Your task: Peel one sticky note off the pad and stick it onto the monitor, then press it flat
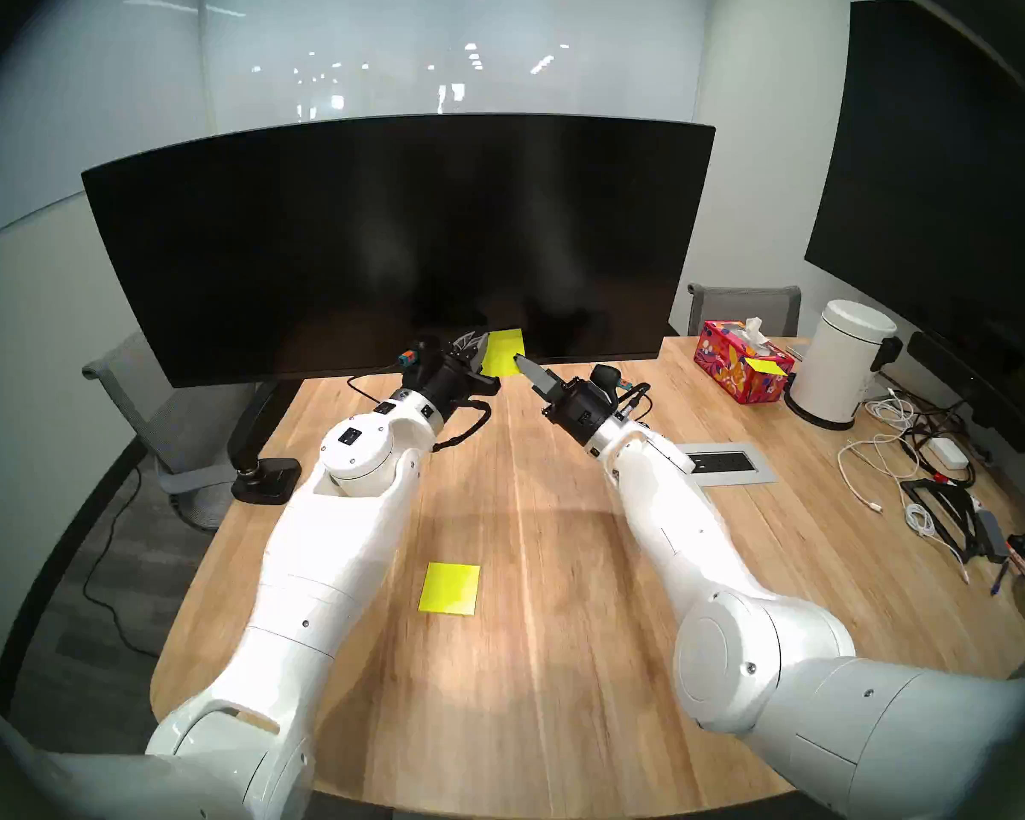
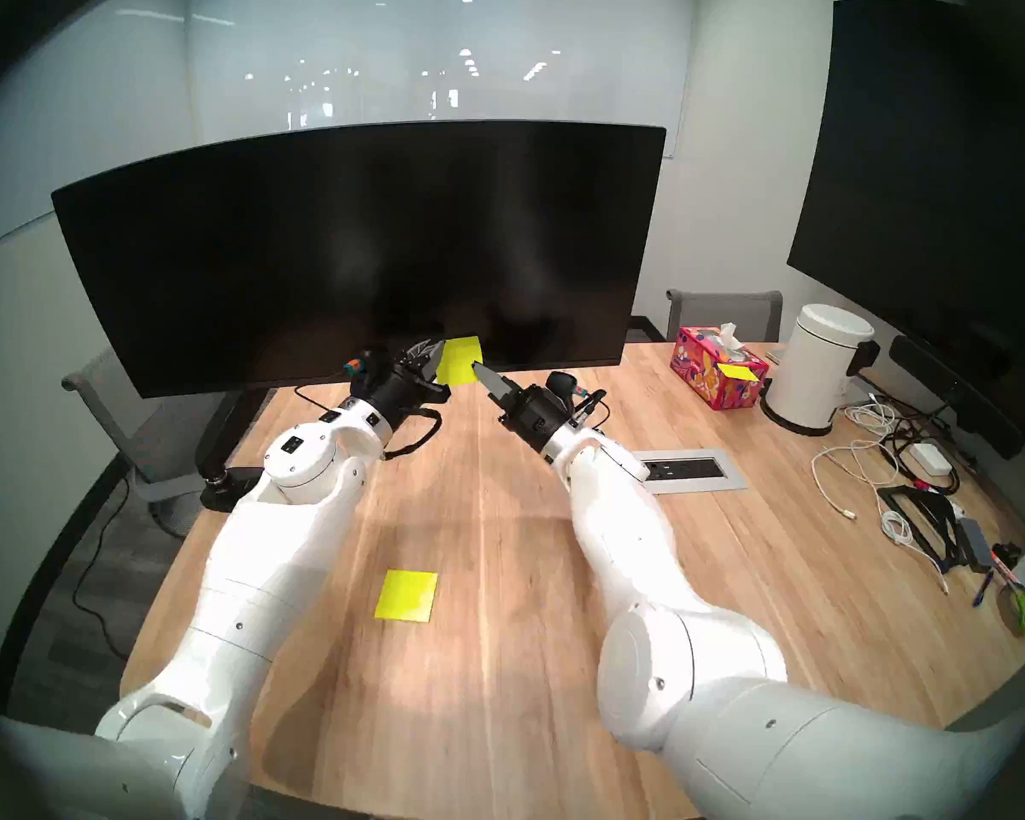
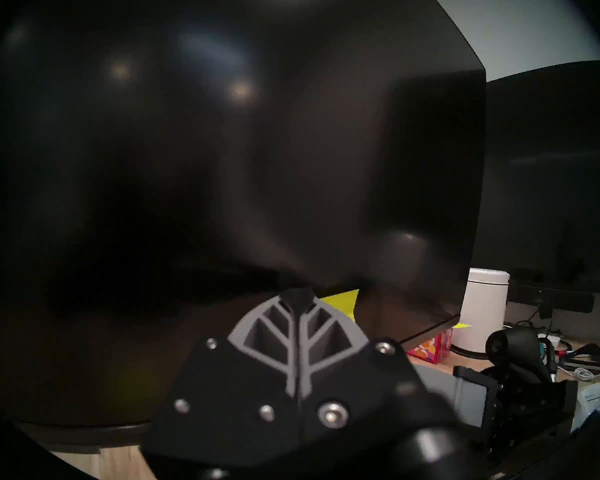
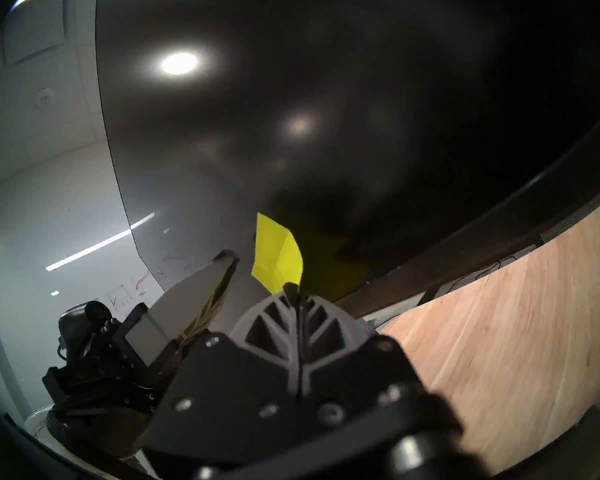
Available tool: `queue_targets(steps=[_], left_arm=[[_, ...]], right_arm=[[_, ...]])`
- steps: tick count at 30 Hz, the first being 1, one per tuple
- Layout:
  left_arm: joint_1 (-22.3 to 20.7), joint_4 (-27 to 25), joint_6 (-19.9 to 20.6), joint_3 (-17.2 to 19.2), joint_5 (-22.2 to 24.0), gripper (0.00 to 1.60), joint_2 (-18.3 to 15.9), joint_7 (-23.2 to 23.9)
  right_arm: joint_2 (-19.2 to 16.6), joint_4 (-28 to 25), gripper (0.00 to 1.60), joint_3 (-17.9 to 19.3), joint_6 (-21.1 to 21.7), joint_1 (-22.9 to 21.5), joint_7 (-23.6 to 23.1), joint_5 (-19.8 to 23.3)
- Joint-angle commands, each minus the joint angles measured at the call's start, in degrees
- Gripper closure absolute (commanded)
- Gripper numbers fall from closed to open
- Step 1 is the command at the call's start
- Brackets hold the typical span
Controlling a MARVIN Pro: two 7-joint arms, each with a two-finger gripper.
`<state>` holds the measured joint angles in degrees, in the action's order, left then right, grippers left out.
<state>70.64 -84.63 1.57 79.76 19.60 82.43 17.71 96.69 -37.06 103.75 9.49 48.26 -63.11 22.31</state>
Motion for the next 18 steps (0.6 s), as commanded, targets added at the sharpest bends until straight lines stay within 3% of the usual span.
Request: queue_targets(steps=[1, 18], left_arm=[[0.91, -3.2, 0.75, 0.45, 0.3, 1.6, -0.22, -0.22], [0.68, -3.05, 1.25, 0.56, 0.46, 1.6, 0.42, 0.53]], right_arm=[[0.18, -1.12, 1.6, 0.02, 0.16, -0.99, -0.07, 0.19], [0.17, -1.05, 1.6, 0.02, 0.11, -1.02, -0.1, 0.19]])
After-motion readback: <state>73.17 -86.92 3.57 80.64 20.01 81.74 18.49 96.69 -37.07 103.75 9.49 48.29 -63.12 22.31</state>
